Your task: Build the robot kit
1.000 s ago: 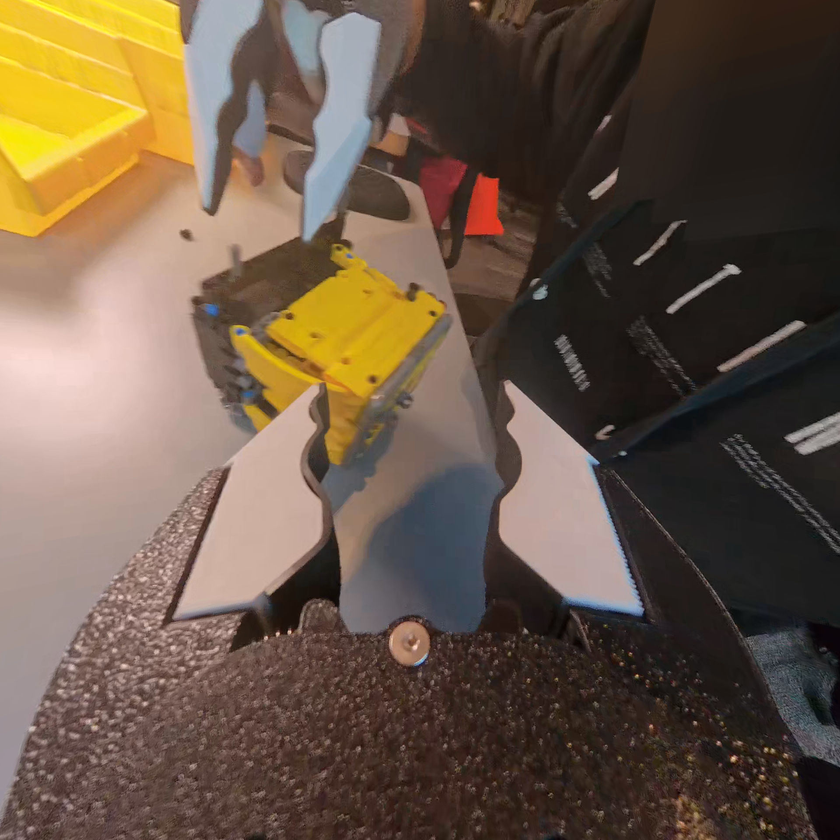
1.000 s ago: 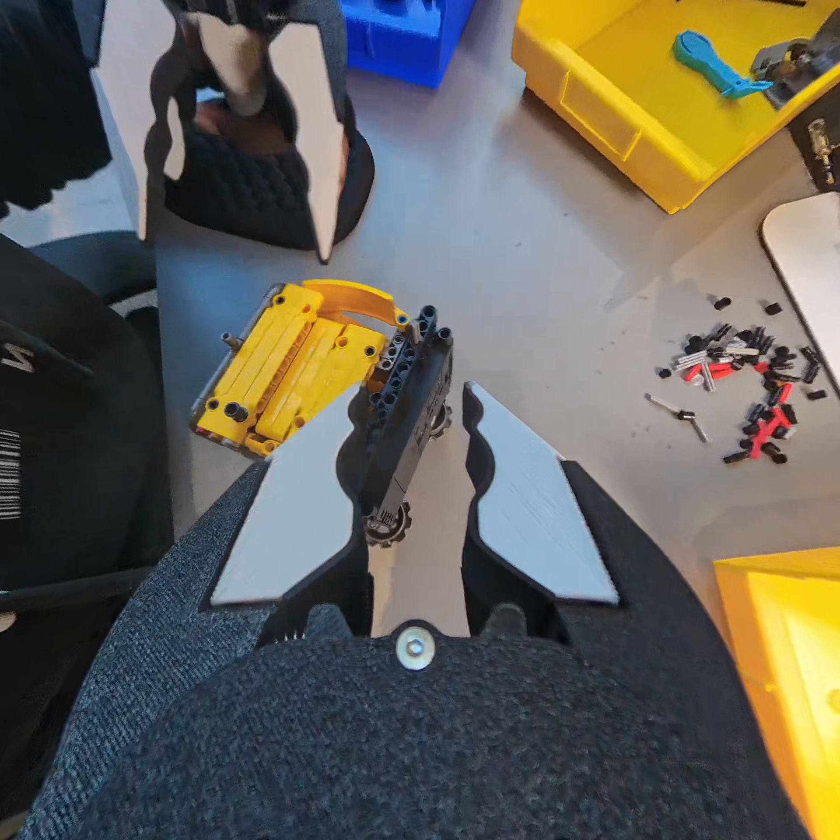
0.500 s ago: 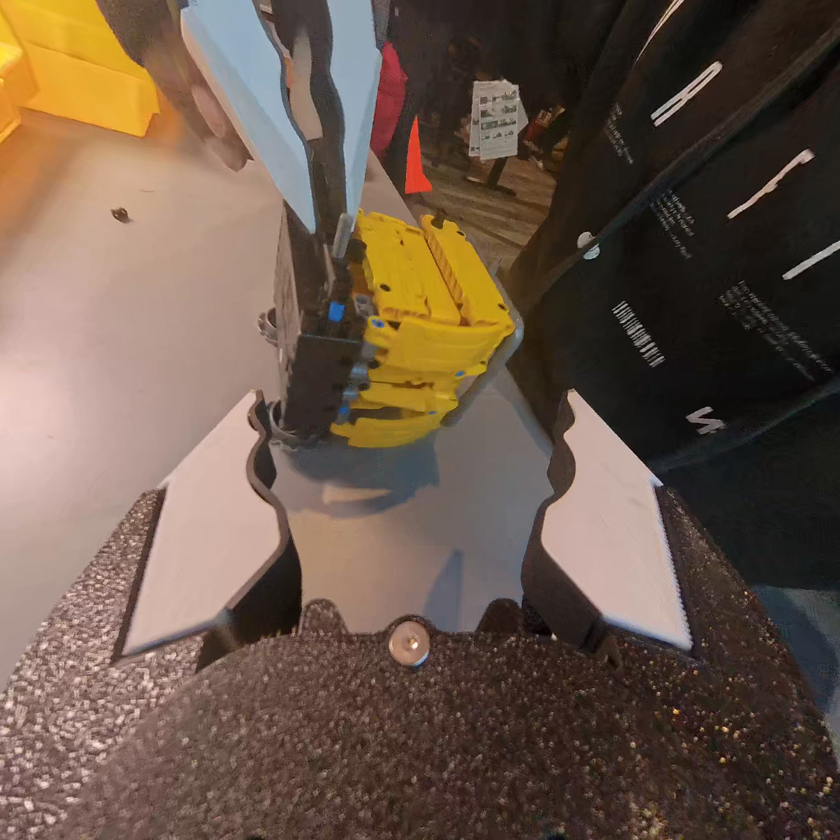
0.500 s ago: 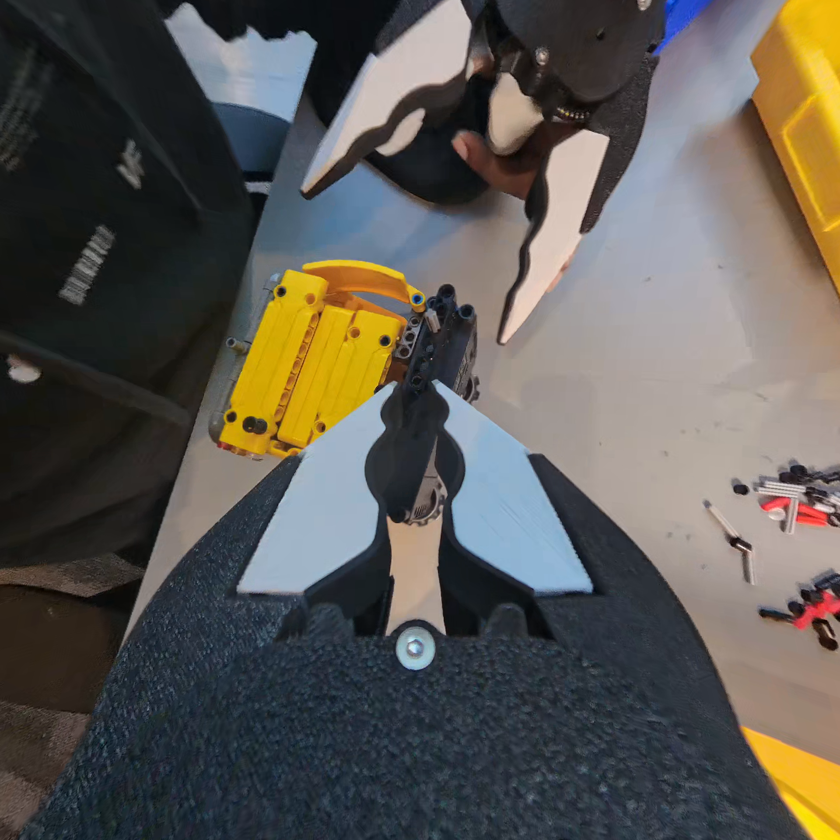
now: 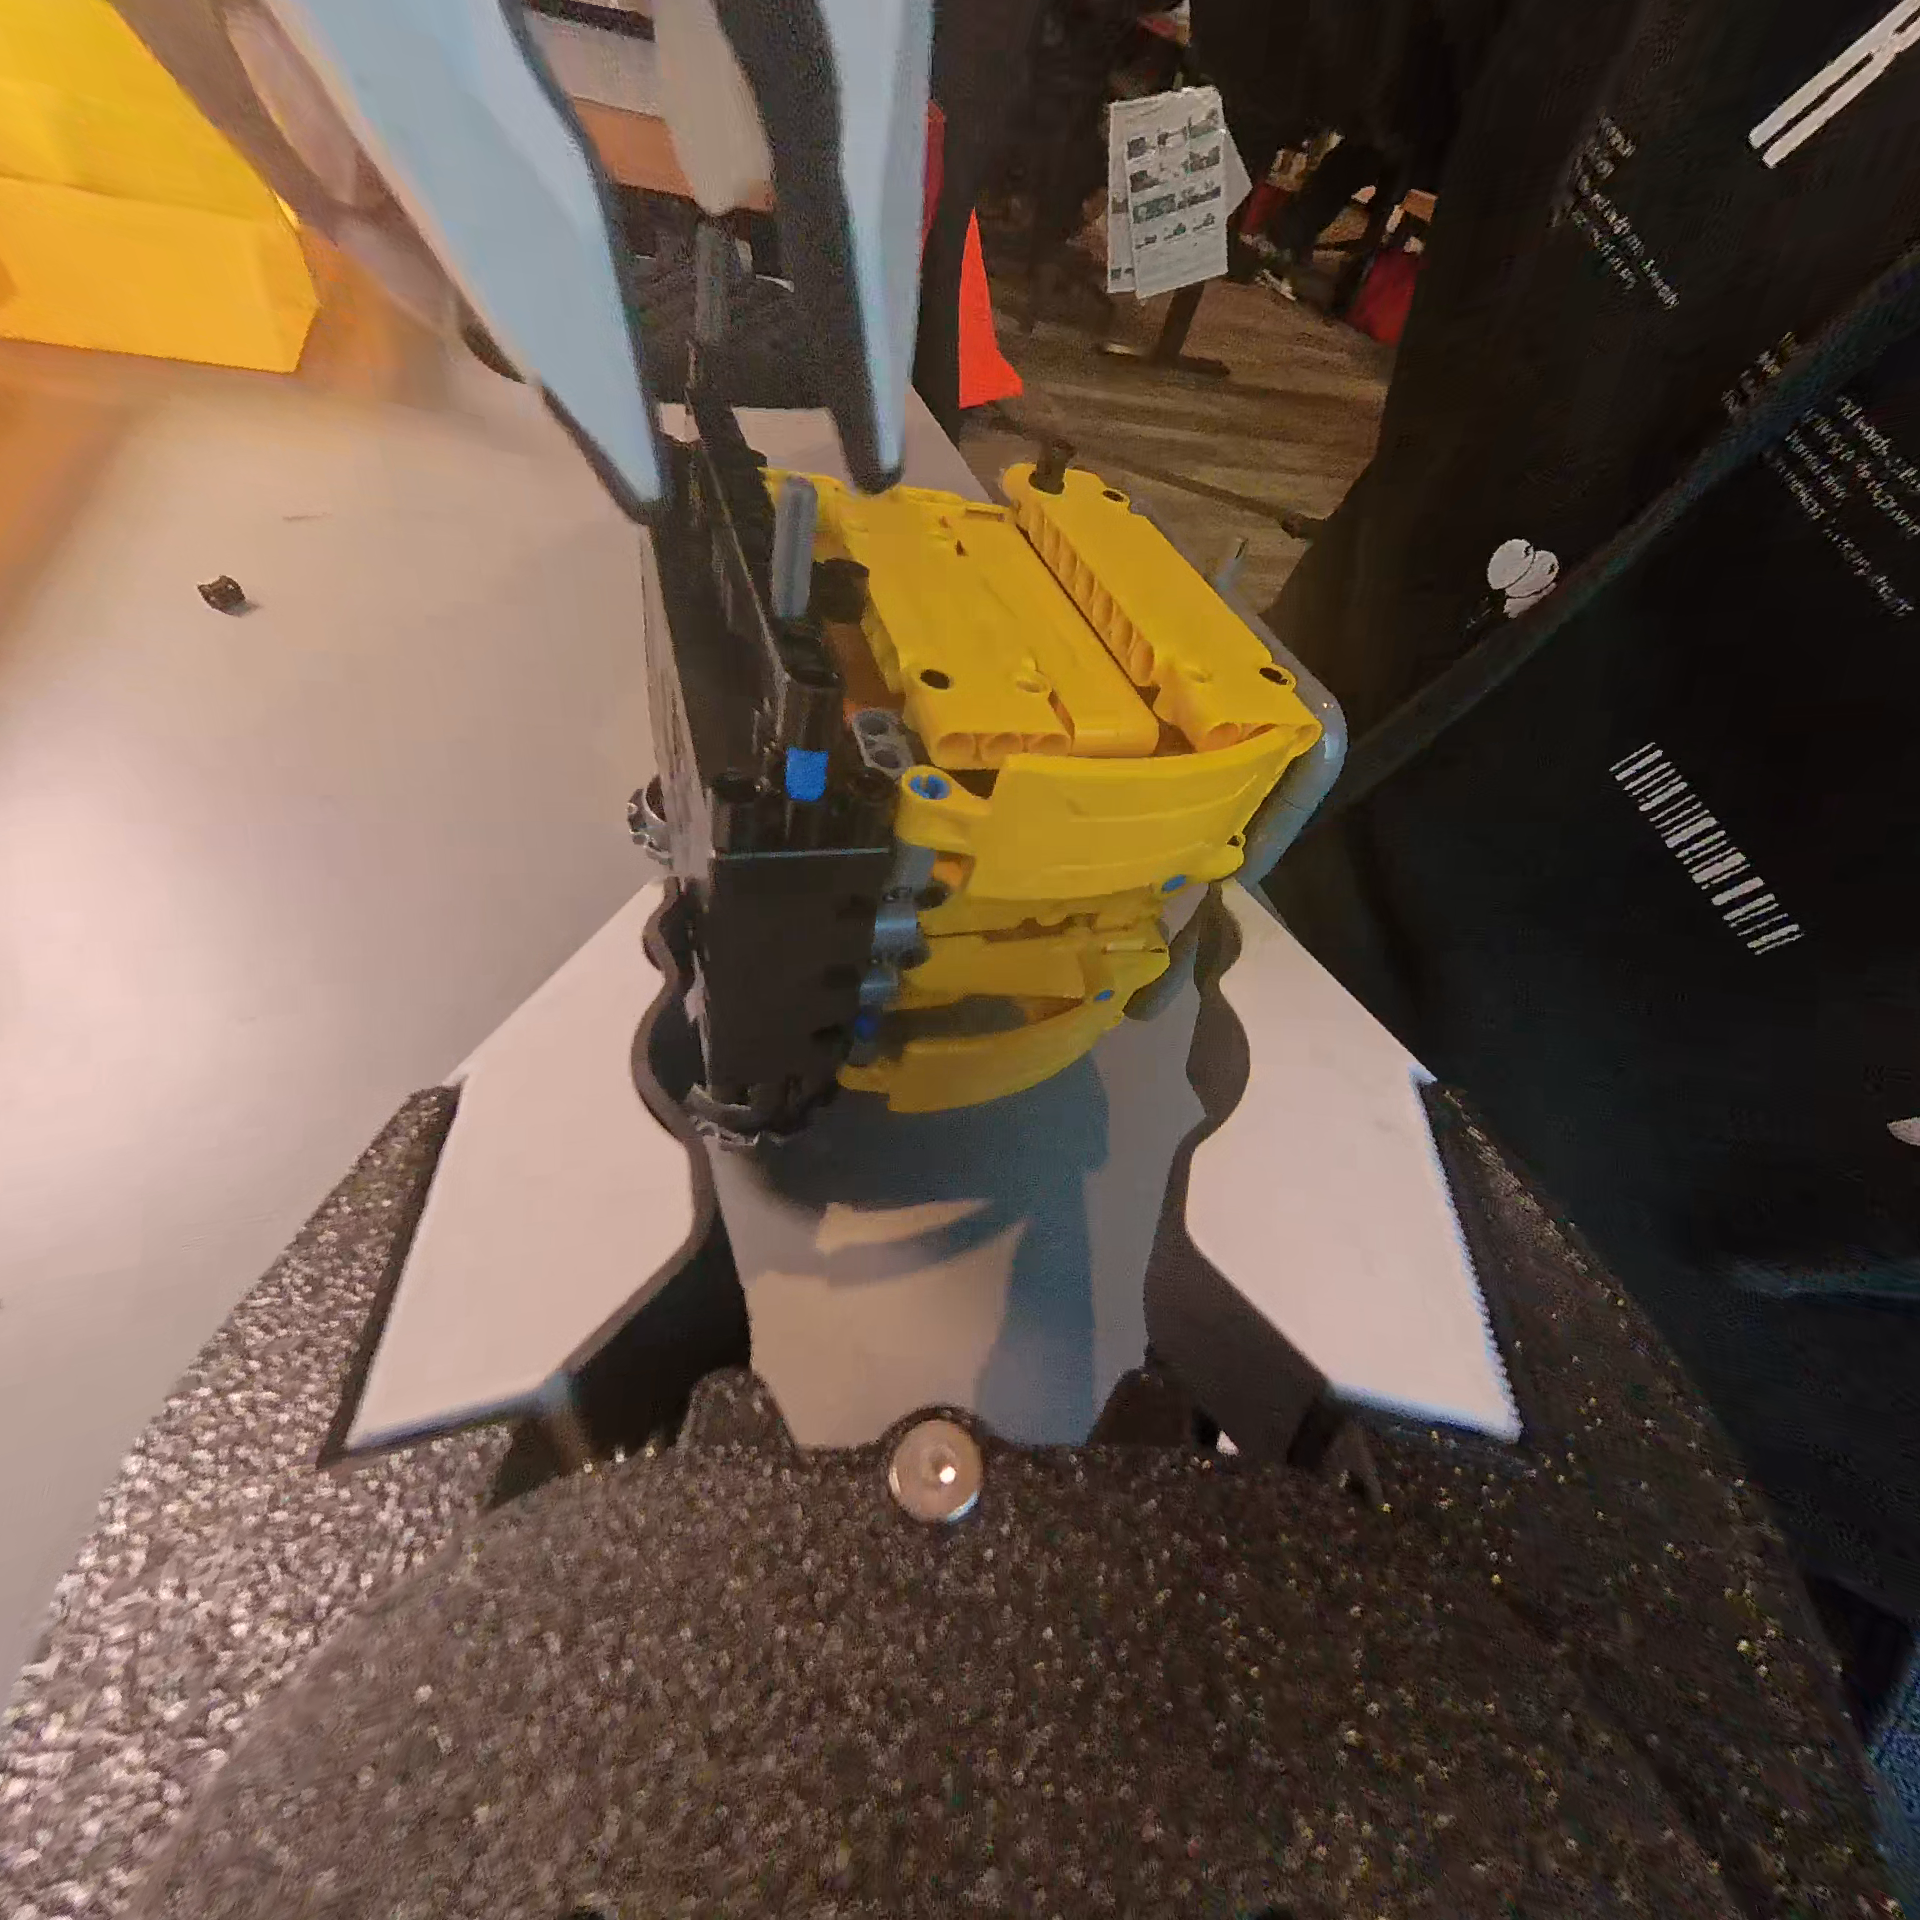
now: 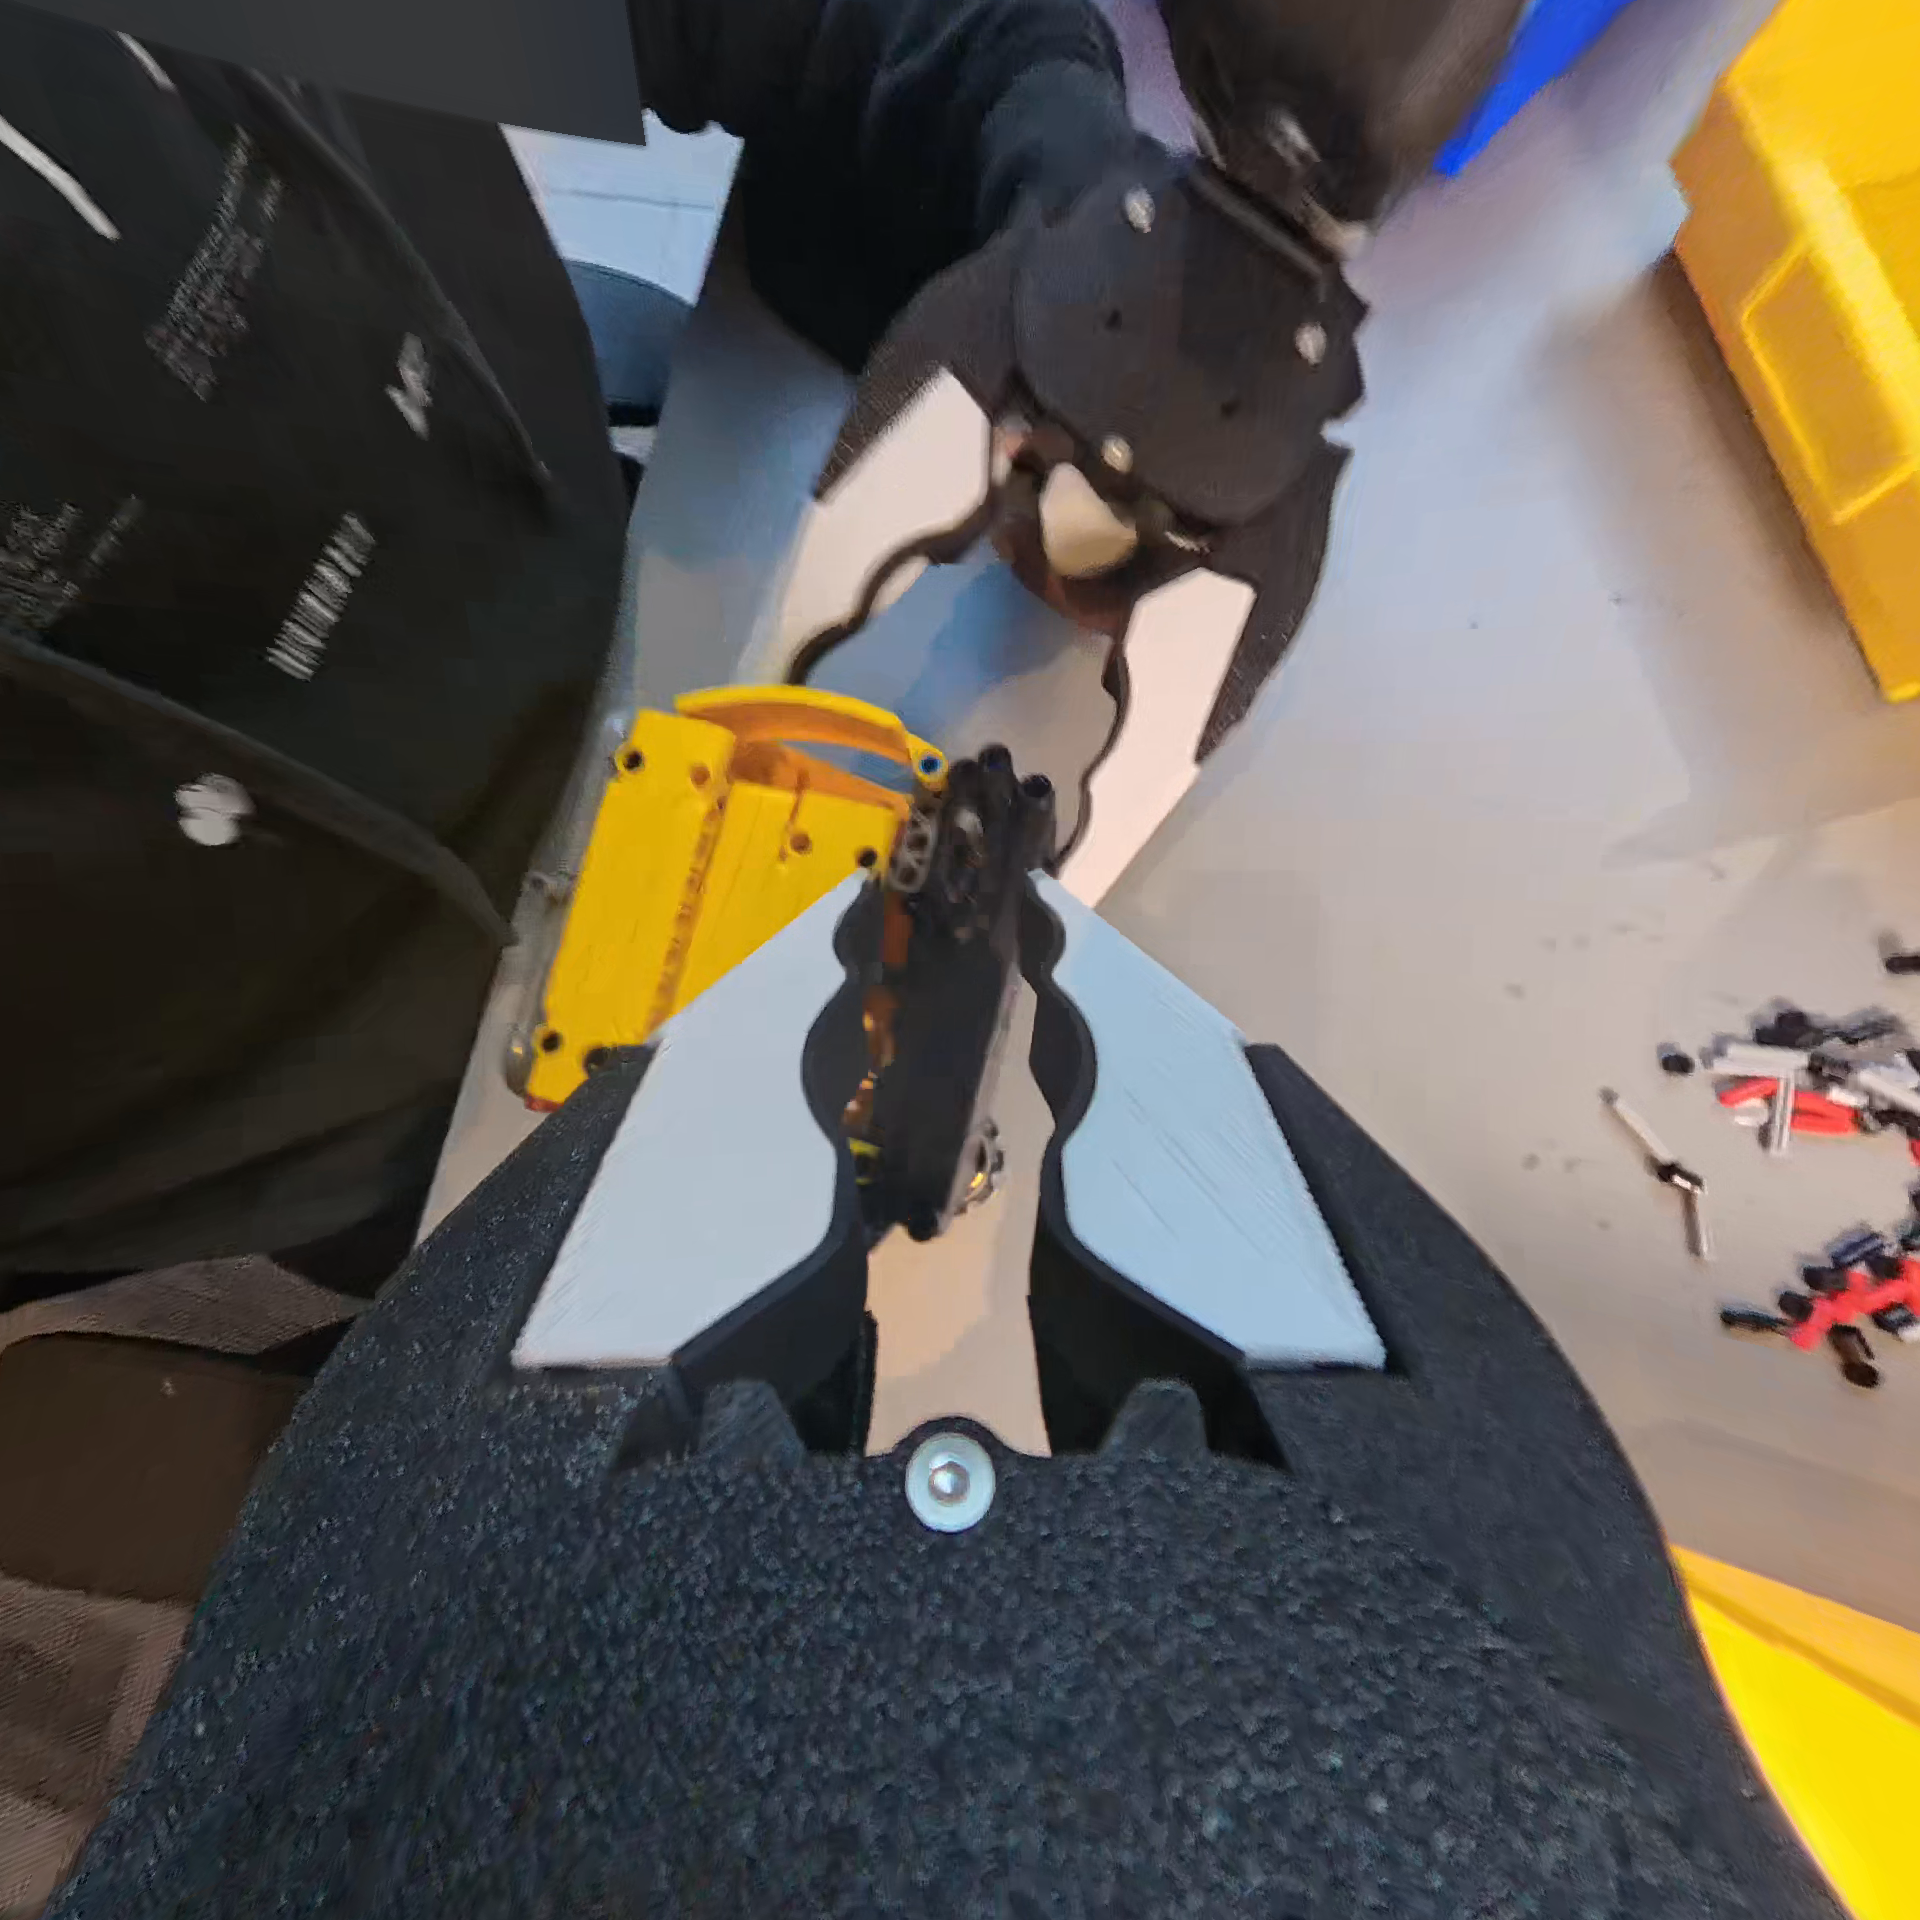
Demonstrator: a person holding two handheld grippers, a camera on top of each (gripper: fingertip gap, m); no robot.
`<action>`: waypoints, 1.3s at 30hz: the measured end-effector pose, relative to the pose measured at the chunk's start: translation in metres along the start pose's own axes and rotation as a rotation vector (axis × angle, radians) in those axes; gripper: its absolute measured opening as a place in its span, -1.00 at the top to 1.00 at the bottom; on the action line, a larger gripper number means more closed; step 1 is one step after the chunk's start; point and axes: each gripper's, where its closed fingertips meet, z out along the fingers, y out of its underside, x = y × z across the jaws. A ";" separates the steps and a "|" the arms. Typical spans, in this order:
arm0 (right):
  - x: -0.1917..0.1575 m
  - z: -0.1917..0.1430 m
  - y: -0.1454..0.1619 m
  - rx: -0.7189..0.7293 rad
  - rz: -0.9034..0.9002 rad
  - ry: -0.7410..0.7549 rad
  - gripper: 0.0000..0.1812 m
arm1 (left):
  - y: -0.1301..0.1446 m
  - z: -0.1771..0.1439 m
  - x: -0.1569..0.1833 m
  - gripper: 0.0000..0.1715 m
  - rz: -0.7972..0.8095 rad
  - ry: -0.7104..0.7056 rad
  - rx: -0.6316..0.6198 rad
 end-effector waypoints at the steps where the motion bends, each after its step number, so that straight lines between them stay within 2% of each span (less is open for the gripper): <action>1: -0.003 -0.002 -0.007 -0.023 -0.015 -0.005 0.69 | 0.000 0.000 -0.001 -0.05 -0.012 -0.004 0.001; 3: 0.000 0.000 -0.016 -0.085 -0.065 0.049 0.68 | 0.000 0.000 -0.004 -0.05 -0.037 -0.022 -0.006; 6: 0.002 0.019 -0.014 -0.210 -0.133 0.107 0.67 | 0.000 0.002 -0.006 -0.04 -0.060 -0.050 -0.005; 9: 0.011 0.030 -0.006 -0.291 -0.165 0.149 0.76 | -0.001 0.000 -0.007 -0.03 -0.054 -0.071 -0.001; 11: 0.011 0.029 -0.007 -0.281 -0.166 0.129 0.91 | -0.002 -0.004 -0.004 0.01 -0.054 -0.058 0.015; 13: 0.003 0.028 -0.008 -0.256 -0.137 0.078 0.92 | -0.005 -0.015 -0.003 0.22 -0.067 -0.041 0.054; 15: 0.003 0.027 -0.006 -0.249 -0.150 0.089 0.92 | -0.009 -0.027 -0.010 0.44 -0.074 -0.075 0.096; 18: 0.001 0.026 -0.007 -0.217 -0.142 0.082 0.93 | -0.007 -0.025 -0.016 0.59 0.000 -0.157 0.073; 23: -0.001 0.026 -0.006 -0.189 -0.144 0.086 0.92 | -0.006 -0.016 -0.015 0.63 0.082 -0.208 0.037; 25: -0.004 0.025 -0.008 -0.172 -0.153 0.077 0.92 | -0.008 -0.019 -0.011 0.64 0.054 -0.163 0.067; 27: -0.009 0.026 -0.009 -0.155 -0.168 0.064 0.93 | -0.013 -0.026 -0.006 0.77 0.007 -0.102 0.124; 31: -0.012 0.026 -0.009 -0.135 -0.213 0.063 0.93 | -0.024 -0.032 -0.003 0.85 -0.032 -0.073 0.205; 39: -0.019 0.036 -0.005 -0.143 -0.247 0.023 0.93 | -0.018 -0.021 0.000 0.85 -0.108 -0.012 0.186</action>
